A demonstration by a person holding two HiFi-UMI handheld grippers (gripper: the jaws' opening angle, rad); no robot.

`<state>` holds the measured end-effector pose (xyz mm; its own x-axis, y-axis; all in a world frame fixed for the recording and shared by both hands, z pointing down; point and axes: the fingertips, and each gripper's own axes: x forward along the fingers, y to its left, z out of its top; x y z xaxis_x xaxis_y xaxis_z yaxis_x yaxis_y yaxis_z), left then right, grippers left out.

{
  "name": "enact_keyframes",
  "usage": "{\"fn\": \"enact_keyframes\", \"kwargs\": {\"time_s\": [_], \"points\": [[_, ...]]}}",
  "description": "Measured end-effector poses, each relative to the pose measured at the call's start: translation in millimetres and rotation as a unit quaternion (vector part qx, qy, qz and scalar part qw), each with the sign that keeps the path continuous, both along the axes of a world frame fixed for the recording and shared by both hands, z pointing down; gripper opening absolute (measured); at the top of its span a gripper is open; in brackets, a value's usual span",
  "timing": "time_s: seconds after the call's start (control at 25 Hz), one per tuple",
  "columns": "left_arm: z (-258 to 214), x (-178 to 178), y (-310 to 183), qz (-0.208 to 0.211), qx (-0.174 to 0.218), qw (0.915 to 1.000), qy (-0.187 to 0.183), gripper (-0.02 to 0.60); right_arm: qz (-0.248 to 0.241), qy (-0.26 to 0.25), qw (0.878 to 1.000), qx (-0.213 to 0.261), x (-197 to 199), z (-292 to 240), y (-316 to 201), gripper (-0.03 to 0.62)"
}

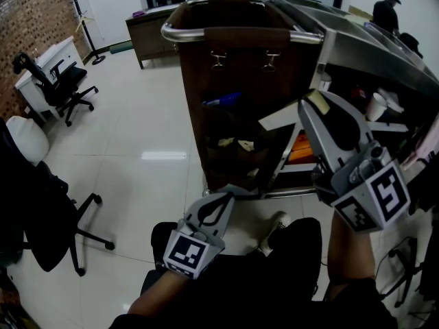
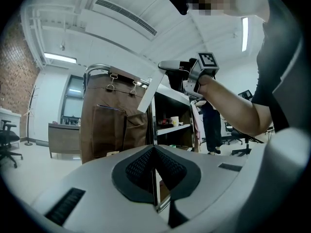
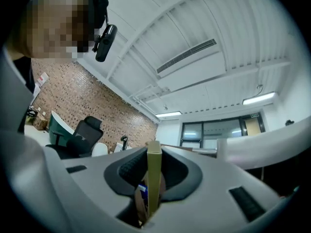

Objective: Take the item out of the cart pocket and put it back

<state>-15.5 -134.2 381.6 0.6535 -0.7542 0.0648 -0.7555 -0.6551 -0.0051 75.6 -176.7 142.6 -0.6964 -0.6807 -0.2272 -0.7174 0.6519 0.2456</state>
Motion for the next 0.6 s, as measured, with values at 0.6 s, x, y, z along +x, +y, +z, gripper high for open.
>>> {"fn": "enact_keyframes", "kwargs": {"time_s": [0.6], "points": [[3,0,1,0.001,-0.004,1.0000,0.005,0.000,0.030,0.035,0.999,-0.024,-24,1,-82,0.086]]}}
